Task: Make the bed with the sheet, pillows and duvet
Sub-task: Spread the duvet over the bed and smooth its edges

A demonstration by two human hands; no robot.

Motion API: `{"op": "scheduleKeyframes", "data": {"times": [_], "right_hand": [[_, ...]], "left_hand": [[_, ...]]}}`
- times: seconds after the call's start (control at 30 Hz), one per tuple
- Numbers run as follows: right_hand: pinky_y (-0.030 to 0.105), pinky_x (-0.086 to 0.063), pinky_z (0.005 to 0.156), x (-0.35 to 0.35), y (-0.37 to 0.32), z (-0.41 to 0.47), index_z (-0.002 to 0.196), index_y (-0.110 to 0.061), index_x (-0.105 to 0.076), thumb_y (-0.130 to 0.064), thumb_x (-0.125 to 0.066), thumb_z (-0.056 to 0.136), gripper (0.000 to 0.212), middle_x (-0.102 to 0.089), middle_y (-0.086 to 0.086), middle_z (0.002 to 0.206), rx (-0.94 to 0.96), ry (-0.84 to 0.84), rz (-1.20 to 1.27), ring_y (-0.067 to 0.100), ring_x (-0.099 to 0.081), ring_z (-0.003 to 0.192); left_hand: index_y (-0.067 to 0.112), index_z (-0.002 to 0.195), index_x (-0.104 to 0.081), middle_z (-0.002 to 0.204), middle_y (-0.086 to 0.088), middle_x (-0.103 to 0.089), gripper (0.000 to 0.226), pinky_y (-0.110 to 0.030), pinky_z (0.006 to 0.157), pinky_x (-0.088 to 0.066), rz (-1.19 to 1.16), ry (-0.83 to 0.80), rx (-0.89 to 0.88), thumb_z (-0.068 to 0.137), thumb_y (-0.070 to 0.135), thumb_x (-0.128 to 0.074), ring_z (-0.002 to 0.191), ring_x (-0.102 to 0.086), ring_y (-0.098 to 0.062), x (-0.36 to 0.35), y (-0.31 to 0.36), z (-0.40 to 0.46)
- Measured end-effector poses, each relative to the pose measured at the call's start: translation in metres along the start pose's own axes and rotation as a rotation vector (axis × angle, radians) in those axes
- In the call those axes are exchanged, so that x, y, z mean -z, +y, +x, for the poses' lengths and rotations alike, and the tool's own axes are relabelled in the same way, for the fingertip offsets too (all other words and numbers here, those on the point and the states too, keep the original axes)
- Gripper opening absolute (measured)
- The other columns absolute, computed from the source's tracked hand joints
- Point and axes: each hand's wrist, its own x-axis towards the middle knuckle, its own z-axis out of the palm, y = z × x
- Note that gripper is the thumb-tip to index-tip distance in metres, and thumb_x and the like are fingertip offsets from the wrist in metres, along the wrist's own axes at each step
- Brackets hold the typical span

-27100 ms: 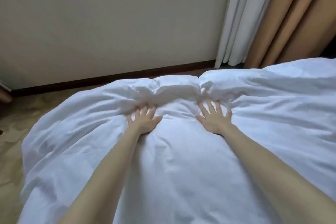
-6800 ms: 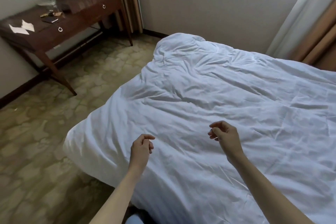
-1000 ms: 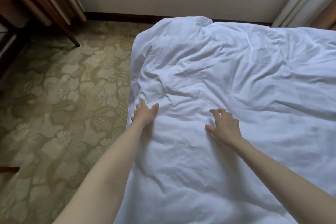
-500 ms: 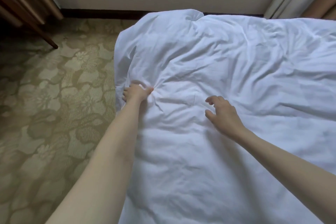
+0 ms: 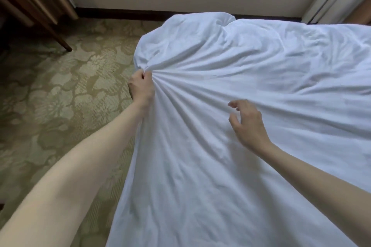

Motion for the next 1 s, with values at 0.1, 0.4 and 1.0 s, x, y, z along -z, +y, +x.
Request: {"op": "scheduleKeyframes", "data": {"times": [0.1,0.4,1.0], "right_hand": [[0.032,-0.027,0.085,-0.007,-0.006,-0.002,0.121,-0.013,-0.056,-0.022,-0.039,0.082,0.044,-0.052,0.003,0.120,-0.006,-0.008,-0.032,0.023,-0.047,0.110],[0.042,-0.028,0.100,-0.006,0.052,-0.021,0.134,-0.017,-0.050,-0.020,-0.054,0.094,0.040,-0.043,0.007,0.142,-0.027,-0.148,-0.261,0.029,-0.040,0.128],[0.021,-0.016,0.083,-0.001,0.044,-0.005,0.104,-0.014,-0.063,0.000,-0.048,0.088,0.026,-0.059,-0.002,0.111,-0.147,0.015,0.076,0.020,-0.050,0.106]], "left_hand": [[0.014,0.059,-0.031,0.059,-0.003,-0.038,0.036,-0.034,0.057,-0.022,0.117,0.082,0.007,0.092,0.020,-0.045,0.062,-0.035,-0.022,-0.004,-0.015,0.002],[0.004,0.097,-0.056,0.094,-0.021,-0.065,0.036,-0.039,0.091,-0.035,0.633,-0.018,-0.100,0.103,0.031,-0.032,0.091,-0.060,-0.036,-0.034,-0.051,0.000],[0.014,0.150,-0.024,0.159,0.000,-0.017,0.059,-0.046,0.116,-0.014,0.676,-0.567,-0.004,0.099,0.041,-0.012,0.146,-0.015,-0.020,-0.033,-0.113,-0.020]]}}
